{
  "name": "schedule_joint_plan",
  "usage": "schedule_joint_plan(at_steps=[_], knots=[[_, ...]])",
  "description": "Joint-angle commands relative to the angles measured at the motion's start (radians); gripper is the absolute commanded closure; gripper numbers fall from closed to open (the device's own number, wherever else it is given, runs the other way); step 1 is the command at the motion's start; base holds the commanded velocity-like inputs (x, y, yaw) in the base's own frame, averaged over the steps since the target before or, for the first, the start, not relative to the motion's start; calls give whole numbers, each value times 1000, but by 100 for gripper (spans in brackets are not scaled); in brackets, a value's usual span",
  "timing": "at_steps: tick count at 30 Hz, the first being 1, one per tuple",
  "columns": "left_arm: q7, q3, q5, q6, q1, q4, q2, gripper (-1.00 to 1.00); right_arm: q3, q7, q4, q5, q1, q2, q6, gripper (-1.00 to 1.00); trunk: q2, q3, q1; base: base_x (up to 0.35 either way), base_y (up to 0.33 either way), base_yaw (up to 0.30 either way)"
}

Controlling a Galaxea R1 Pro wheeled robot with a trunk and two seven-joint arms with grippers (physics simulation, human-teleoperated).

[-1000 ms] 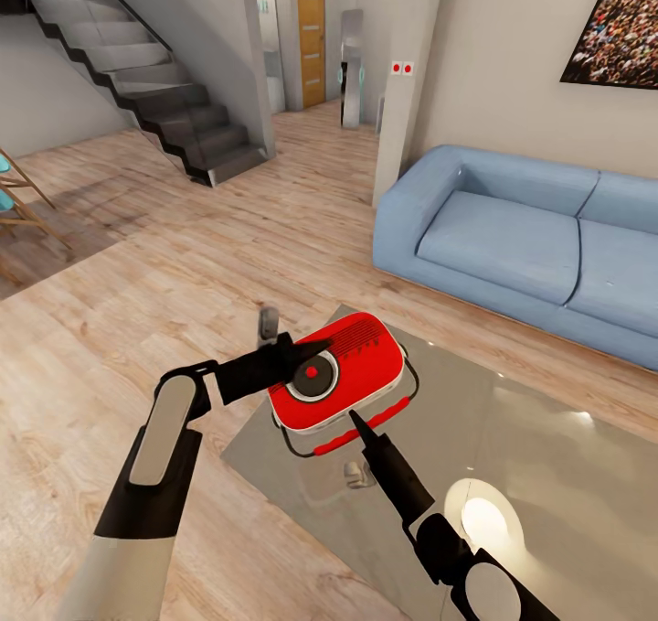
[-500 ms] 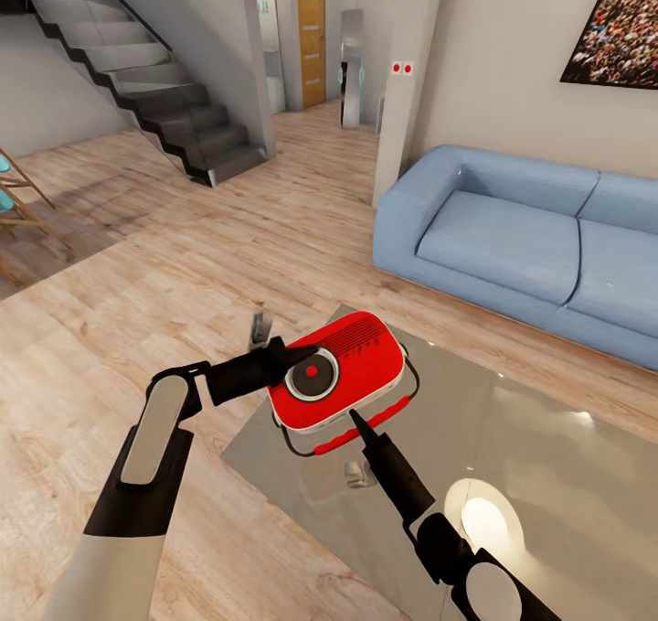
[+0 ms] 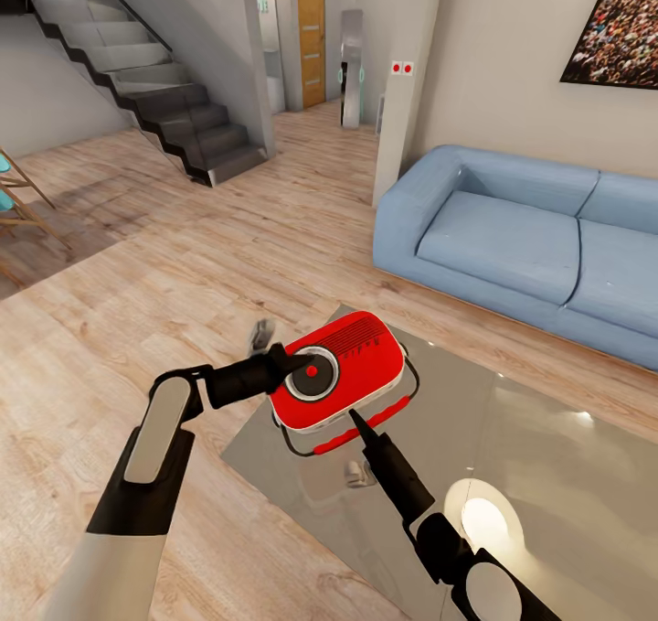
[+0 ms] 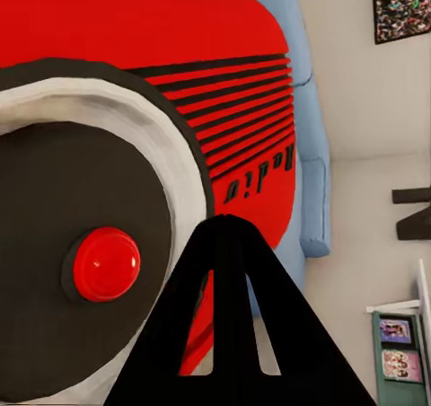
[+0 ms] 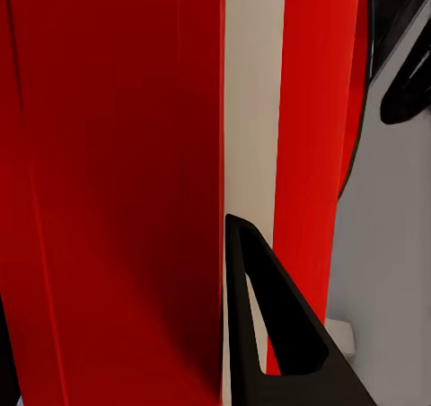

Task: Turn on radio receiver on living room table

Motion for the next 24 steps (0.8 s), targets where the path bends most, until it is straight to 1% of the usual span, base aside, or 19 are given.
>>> schedule_joint_plan(at_steps=[1,4,7,11,13,18,20,23,24], knots=[[7,0,0,0,0,8,-1,100,0,-2,-1,0,0,0,1,100,0,0,0,0,0,0],[44,0,1,-2,0,53,-6,100,0,-1,-19,0,0,0,1,100,0,0,0,0,0,0],[54,0,1,-5,0,77,-11,100,0,0,-32,0,0,-1,1,100,0,0,0,0,0,0],[57,-2,1,-52,0,82,-16,100,0,0,-33,1,0,1,1,100,0,0,0,0,0,0],[57,-3,1,-68,0,97,-17,100,0,0,-33,1,0,0,1,100,0,0,0,0,0,0],[56,-3,0,-78,0,146,-18,100,0,0,-33,2,0,3,1,100,0,0,0,0,0,0],[56,-3,-1,-78,0,148,-19,100,0,0,-33,2,0,4,1,100,0,0,0,0,0,0],[50,-3,8,-76,0,143,-21,100,0,6,-33,3,0,6,1,100,0,0,0,0,0,0],[46,-5,11,-73,0,132,-26,100,0,13,-33,3,0,6,1,100,0,0,0,0,0,0]])
